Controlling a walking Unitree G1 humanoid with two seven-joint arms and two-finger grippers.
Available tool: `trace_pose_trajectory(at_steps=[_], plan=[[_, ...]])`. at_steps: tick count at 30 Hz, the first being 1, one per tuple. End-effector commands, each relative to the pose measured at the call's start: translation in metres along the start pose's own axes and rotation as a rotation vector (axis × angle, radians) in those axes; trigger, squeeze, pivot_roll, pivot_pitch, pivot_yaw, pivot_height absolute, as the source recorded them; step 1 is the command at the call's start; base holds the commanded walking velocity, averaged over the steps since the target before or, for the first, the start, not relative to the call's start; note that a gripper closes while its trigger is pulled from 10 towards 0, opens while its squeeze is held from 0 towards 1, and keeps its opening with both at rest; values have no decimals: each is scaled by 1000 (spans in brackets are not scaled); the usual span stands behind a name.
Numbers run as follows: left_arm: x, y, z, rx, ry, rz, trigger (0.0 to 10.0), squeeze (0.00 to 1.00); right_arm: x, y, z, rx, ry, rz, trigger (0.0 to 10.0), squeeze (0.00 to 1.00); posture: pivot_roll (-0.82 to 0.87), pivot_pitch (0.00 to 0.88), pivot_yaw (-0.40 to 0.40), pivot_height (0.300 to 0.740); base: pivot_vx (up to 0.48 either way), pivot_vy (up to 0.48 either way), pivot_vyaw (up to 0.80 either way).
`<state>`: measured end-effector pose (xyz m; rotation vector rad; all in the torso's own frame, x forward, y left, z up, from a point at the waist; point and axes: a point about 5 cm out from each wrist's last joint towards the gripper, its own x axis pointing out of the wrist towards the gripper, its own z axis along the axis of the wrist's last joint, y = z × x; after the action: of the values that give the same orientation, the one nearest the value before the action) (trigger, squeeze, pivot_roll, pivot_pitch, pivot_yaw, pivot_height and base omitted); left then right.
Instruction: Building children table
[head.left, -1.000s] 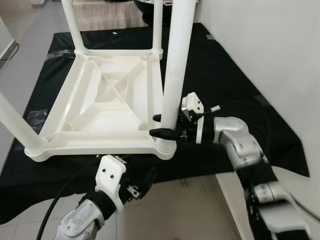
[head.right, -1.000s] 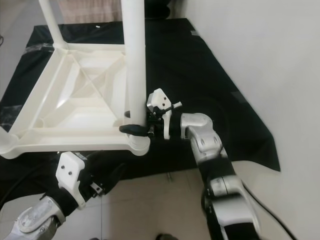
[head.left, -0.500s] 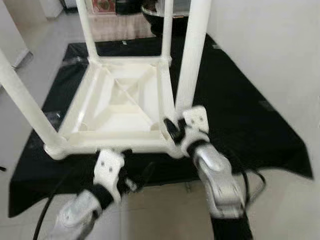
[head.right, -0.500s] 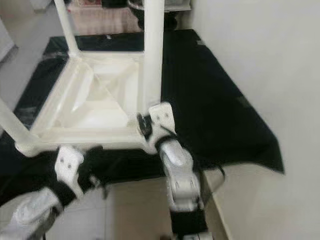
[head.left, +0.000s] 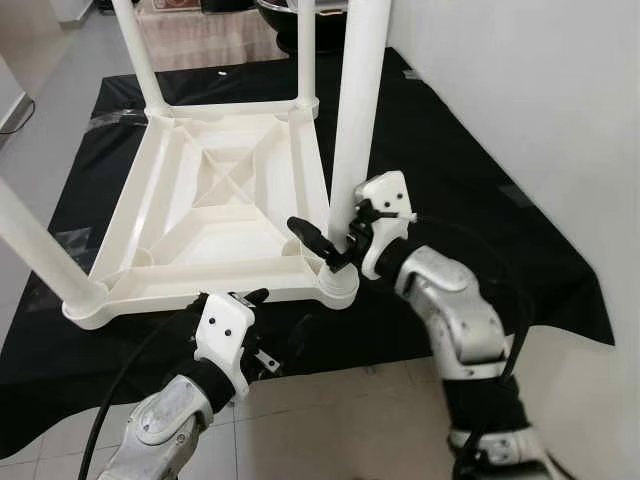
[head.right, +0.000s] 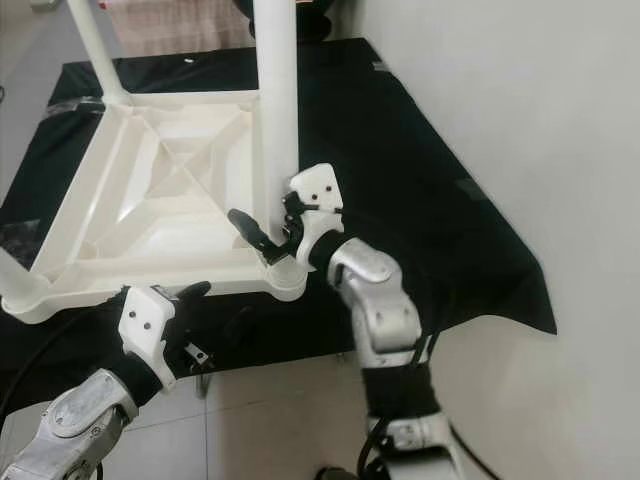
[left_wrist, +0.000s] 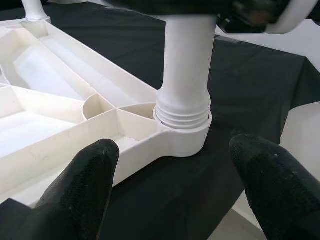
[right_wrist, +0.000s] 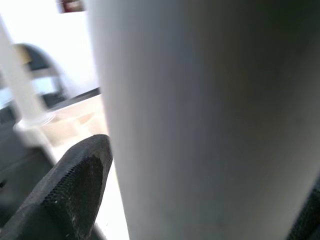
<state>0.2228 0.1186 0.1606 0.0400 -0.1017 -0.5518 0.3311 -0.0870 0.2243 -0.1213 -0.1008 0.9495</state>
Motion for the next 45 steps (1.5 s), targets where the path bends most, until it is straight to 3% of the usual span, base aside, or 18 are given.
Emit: trace_pose_trajectory(at_steps=[1, 4, 6, 12, 13, 20, 25, 28, 29, 31, 33, 34, 36, 37, 39, 43, 44, 45], plan=[[-1, 0, -6, -4, 18, 7, 10000, 0, 8, 5, -3, -17, 17, 150, 10000, 0, -56, 131, -37, 740, 0, 0, 0], [-1, 0, -6, -4, 18, 7, 10000, 0, 9, 3, -4, -31, 34, 191, 10000, 0, -56, 131, -37, 740, 0, 0, 0], [-2, -1, -6, 0, 18, 13, 10000, 0, 15, -6, 1, 2, 42, 333, 10000, 0, -33, 131, -40, 740, 0, 0, 0], [-4, -3, -6, 3, 18, 22, 10000, 0, 20, -11, 4, 28, 38, 422, 10000, 0, -24, 139, -44, 740, 0, 0, 0], [-5, -4, -6, 3, 17, 23, 10000, 0, 21, -13, 5, 39, 38, 446, 0, 0, -24, 140, -47, 740, 0, 0, 0], [-5, -7, -6, -2, 14, 23, 10000, 0, 22, -19, 4, 42, 34, 479, 0, 0, -26, 144, -49, 740, 0, 0, 0], [-4, -8, -6, -6, 11, 22, 10000, 0, 21, -27, 3, 1, 34, 350, 0, 0, -34, 144, -53, 740, 0, 0, 0], [-5, -7, -5, -7, 7, 27, 10000, 0, 22, -23, -9, 46, 28, 17, 0, 0, -42, 148, -71, 740, 0, 0, 0], [-5, -7, -5, -7, 6, 29, 10000, 0, 20, -22, -19, 47, 49, -243, 0, 0, -41, 151, -72, 740, 0, 0, 0], [-6, -5, -5, -6, 4, 32, 10000, 0, 7, -11, -34, 16, 107, -559, 0, 0, -49, 157, -65, 740, 0, 0, 0], [-6, -5, -4, -6, 3, 33, 10000, 0, 1, -3, -39, 0, 135, -641, 0, 0, -49, 157, -65, 740, 0, 0, 0], [-6, -5, -4, -6, 3, 33, 10000, 0, 1, -3, -39, 0, 135, -641, 0, 0, -49, 157, -65, 740, 0, 0, 0], [-4, -3, -4, 0, 3, 33, 10000, 0, 0, 18, -44, 26, 130, -650, 0, 0, -44, 156, -53, 740, 0, 0, 0], [-4, -3, -4, 0, 3, 33, 10000, 0, 0, 18, -44, 26, 130, -650, 0, 0, -44, 156, -53, 740, 0, 0, 0], [-3, -2, -5, 7, 7, 31, 10000, 0, 14, 33, -46, 60, 117, -574, 0, 0, -44, 132, -42, 740, 0, 0, 0], [-2, -1, -6, 11, 9, 25, 10000, 0, 23, 38, -45, 67, 109, -521, 0, 0, -43, 127, -36, 740, 0, 0, 0], [-1, 0, -6, 16, 11, 28, 10000, 0, 26, 38, -38, 62, 84, -507, 10000, 0, -36, 122, -35, 740, 0, 0, 0], [-2, 1, -7, 20, 13, 31, 10000, 0, 29, 38, -32, 59, 56, -481, 10000, 0, -21, 116, -35, 740, 0, 0, 0]])
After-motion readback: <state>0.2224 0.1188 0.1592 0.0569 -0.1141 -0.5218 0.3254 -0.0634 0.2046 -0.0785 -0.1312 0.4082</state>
